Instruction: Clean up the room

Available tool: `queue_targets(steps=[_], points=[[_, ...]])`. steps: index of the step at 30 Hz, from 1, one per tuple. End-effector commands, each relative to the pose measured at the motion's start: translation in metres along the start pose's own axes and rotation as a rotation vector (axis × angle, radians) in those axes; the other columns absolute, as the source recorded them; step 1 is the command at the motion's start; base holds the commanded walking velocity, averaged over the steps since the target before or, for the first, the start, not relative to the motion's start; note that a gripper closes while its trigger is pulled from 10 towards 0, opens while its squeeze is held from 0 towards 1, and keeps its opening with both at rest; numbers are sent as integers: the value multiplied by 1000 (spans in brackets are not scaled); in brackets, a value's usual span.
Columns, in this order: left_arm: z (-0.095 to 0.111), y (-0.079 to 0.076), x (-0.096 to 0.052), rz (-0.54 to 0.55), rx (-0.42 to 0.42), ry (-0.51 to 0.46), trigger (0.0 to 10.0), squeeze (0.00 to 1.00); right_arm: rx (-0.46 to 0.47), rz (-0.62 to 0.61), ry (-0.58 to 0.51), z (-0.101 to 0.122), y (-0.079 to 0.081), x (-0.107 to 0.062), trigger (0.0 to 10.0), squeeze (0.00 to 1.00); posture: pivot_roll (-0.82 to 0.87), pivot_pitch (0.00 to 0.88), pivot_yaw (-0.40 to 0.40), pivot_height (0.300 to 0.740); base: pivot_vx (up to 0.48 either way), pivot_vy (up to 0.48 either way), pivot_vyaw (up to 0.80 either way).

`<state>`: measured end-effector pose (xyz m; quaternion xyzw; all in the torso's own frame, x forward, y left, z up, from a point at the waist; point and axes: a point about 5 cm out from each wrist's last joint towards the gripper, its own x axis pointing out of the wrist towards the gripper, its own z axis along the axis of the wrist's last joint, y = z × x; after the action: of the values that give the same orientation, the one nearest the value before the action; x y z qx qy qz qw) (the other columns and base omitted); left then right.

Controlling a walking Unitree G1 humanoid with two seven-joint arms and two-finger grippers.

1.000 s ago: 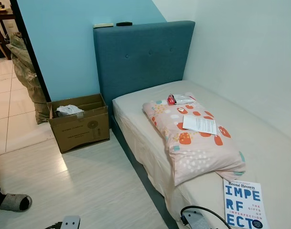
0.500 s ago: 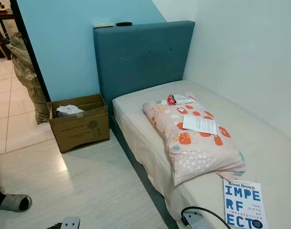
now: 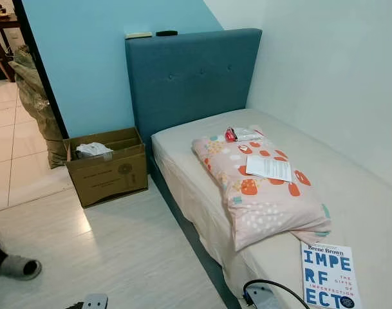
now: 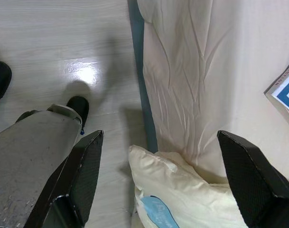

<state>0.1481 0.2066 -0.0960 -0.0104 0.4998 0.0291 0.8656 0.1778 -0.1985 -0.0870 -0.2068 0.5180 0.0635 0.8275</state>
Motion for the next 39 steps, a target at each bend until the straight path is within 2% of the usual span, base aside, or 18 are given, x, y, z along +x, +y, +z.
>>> queue_targets(steps=[1,10,17,18,19,21,22,23,24,25,26,27,28,30,31,32,33,39], points=[[-3,5,-1,8,16,13,10000,0,16,4,-4,-1,1,0,10000,0,21,0,-55,726,0,0,0],[-5,6,-2,9,15,16,10000,0,32,13,4,-3,4,0,10000,0,20,0,-50,726,0,0,0],[-4,8,-2,43,-45,-6,10000,0,54,12,-2,-2,5,0,10000,0,23,0,-51,726,0,0,0],[-3,9,-2,70,-77,-32,10000,0,176,9,-22,2,2,0,10000,0,24,0,-52,726,0,0,0],[-3,9,-2,70,-77,-32,10000,0,176,9,-22,2,2,0,10000,0,24,0,-52,726,0,0,0],[0,11,-3,128,-164,-93,10000,0,386,-3,-80,15,-9,0,10000,0,16,0,-54,726,0,0,0],[0,11,-3,128,-164,-93,10000,0,386,-3,-80,15,-9,0,10000,0,16,0,-54,726,0,0,0],[16,16,-2,157,-200,-156,10000,0,466,-13,-119,26,-17,0,10000,0,8,0,-57,726,0,0,0],[45,25,-2,175,-198,-236,10000,0,515,-20,-157,37,-23,-1,10000,0,4,0,-59,726,0,0,0],[45,25,-2,175,-198,-236,10000,0,515,-20,-157,37,-23,-1,10000,0,4,0,-59,726,0,0,0],[72,29,-2,176,-194,-311,10000,0,552,-18,-186,47,-27,-2,10000,0,5,0,-60,726,0,0,0],[89,31,-3,174,-190,-359,10000,0,574,-16,-203,53,-29,-2,10000,0,5,0,-60,726,0,0,0],[101,29,-4,157,-174,-394,10000,0,553,-8,-213,57,-28,-2,10000,0,6,0,-59,726,0,0,0],[115,22,-5,120,-157,-439,10000,0,491,20,-225,63,-21,-2,10000,0,6,0,-59,726,0,0,0],[115,22,-5,120,-157,-439,10000,0,491,20,-225,63,-21,-2,10000,0,6,0,-59,726,0,0,0],[128,14,-6,84,-148,-484,10000,0,409,56,-234,68,-11,-3,10000,0,1,0,-54,726,0,0,0],[134,10,-7,68,-144,-507,10000,0,382,73,-236,69,-7,-3,10000,0,-2,0,-52,726,0,0,0],[149,-6,-9,4,-107,-581,10000,0,332,91,-244,70,-4,-3,10000,0,-12,4,-54,726,0,0,0]])
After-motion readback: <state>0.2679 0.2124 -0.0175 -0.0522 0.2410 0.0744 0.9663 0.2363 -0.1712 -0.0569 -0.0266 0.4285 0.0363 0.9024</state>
